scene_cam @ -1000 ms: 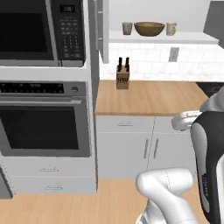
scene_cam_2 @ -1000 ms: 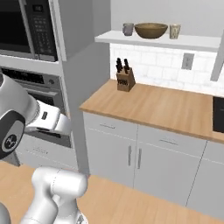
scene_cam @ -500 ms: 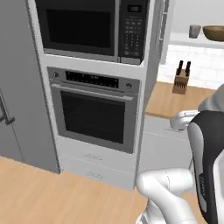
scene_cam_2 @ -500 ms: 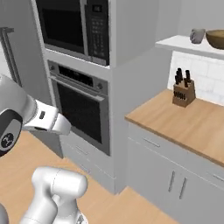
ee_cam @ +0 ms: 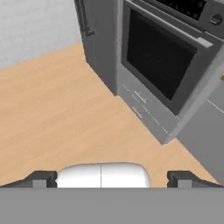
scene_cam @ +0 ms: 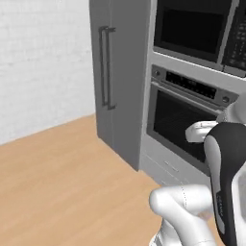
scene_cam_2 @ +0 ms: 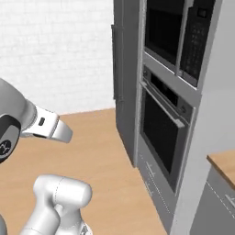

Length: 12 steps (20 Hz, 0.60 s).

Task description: Gather all objects into one cabinet and sort the glasses and bowls to opposite sides.

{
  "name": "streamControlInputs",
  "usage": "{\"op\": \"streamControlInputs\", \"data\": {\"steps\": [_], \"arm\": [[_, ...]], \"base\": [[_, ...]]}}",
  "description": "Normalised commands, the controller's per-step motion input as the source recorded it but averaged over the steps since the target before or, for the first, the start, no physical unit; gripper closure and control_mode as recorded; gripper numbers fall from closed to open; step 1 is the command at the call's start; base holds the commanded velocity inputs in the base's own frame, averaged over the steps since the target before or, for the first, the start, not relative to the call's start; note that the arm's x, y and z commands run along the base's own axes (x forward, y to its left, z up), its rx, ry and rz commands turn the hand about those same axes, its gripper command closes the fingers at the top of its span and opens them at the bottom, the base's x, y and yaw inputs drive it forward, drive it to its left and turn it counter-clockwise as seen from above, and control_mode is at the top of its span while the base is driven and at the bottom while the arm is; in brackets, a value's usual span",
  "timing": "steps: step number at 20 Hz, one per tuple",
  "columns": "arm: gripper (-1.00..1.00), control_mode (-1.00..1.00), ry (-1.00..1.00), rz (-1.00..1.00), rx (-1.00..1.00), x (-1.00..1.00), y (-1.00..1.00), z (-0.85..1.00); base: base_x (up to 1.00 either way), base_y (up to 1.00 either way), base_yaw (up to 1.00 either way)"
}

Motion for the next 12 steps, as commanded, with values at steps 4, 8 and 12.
{"op": "streamControlInputs", "data": {"steps": [4,8,12], "arm": [[-1.0,1.0,0.0,0.0,0.0,0.0,0.0,0.0],[-1.0,1.0,0.0,0.0,0.0,0.0,0.0,0.0],[-1.0,1.0,0.0,0.0,0.0,0.0,0.0,0.0]], "base": [[-0.01,-0.03,0.98],[0.0,-0.03,1.0],[0.0,0.0,1.0]]}}
